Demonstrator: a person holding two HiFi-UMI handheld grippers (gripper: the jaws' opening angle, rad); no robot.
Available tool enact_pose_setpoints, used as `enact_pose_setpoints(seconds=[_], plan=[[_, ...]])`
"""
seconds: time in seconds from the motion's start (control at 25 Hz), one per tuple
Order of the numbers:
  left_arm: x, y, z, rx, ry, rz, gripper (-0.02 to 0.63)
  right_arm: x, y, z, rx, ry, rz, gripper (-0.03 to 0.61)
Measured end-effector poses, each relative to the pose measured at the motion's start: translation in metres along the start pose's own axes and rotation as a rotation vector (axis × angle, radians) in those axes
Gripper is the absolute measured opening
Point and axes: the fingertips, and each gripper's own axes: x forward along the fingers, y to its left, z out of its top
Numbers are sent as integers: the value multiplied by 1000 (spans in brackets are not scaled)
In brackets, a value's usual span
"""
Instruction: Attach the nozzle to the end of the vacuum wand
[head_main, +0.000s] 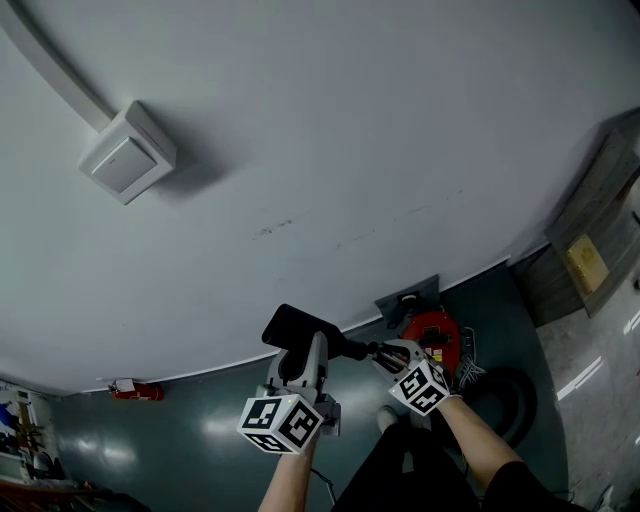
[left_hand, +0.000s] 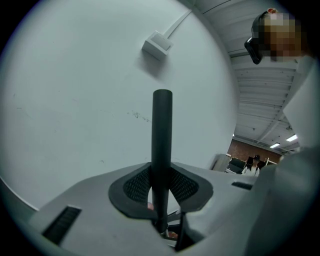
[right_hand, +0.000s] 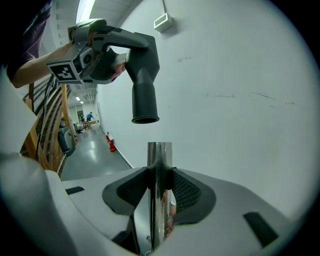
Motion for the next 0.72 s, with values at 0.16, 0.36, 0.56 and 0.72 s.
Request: enact_pose_setpoints(seconds=[0.16,0.36,0.56,0.72], plan=[[8,-1,-5,-6,13,-13,87,0,0,0,1,-3,-3,156],[17,-2,-12,-11,31,-22,87,0,0,0,0,-4,-7,156],[25,-2,-18,-12,47,-31,87,2,0,1,3,-7,-8,156],[31,-1,-24,-16,57,-33,87,2,0,1,3,-9,-10,156]])
